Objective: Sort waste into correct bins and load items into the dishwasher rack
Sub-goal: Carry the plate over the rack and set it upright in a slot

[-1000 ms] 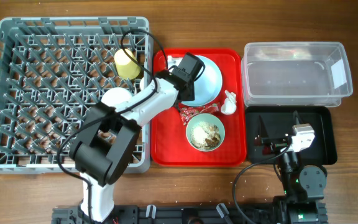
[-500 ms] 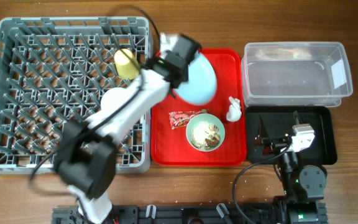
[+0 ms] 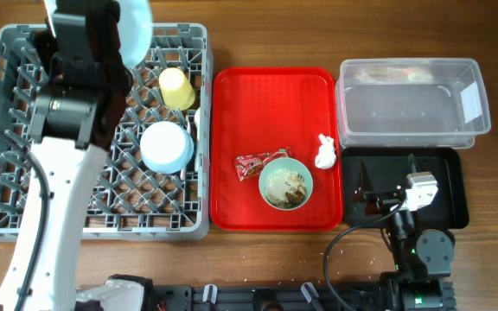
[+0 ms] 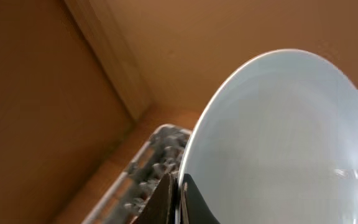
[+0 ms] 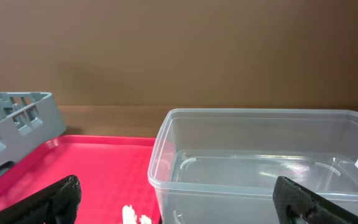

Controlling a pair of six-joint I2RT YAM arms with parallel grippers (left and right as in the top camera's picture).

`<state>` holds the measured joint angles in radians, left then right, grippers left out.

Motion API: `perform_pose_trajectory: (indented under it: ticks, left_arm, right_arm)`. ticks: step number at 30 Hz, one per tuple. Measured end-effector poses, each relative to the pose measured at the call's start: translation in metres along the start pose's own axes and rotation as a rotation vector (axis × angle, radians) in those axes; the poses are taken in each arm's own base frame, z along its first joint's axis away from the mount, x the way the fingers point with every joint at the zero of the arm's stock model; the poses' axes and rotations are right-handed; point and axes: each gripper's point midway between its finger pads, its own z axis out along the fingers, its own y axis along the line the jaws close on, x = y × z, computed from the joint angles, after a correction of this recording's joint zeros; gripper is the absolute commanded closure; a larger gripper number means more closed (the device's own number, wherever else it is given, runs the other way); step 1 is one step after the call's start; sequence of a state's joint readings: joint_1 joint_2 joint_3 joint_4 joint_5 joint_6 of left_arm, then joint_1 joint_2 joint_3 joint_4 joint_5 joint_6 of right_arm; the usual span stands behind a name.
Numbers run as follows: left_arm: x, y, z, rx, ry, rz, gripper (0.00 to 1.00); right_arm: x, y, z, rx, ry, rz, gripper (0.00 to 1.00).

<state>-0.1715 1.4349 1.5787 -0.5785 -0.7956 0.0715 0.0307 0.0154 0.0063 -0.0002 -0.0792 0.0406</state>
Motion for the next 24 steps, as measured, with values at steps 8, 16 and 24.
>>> perform_pose_trajectory:
  ticks: [8, 16, 24]
  left_arm:
    - [0.062, -0.054, 0.067, -0.06, 0.164, 0.433, 0.96]
    - [0.093, -0.093, 0.114, -0.103, 0.183, 0.592, 0.96]
    - [0.098, -0.113, 0.102, -0.061, 0.182, 0.687, 0.96]
  right_arm:
    - [0.0, 0.0, 0.0, 0.0, 0.0, 0.0, 0.0]
    - [0.0, 0.0, 0.0, 0.0, 0.0, 0.0, 0.0]
    - [0.0, 0.0, 0.0, 0.0, 0.0, 0.0, 0.0]
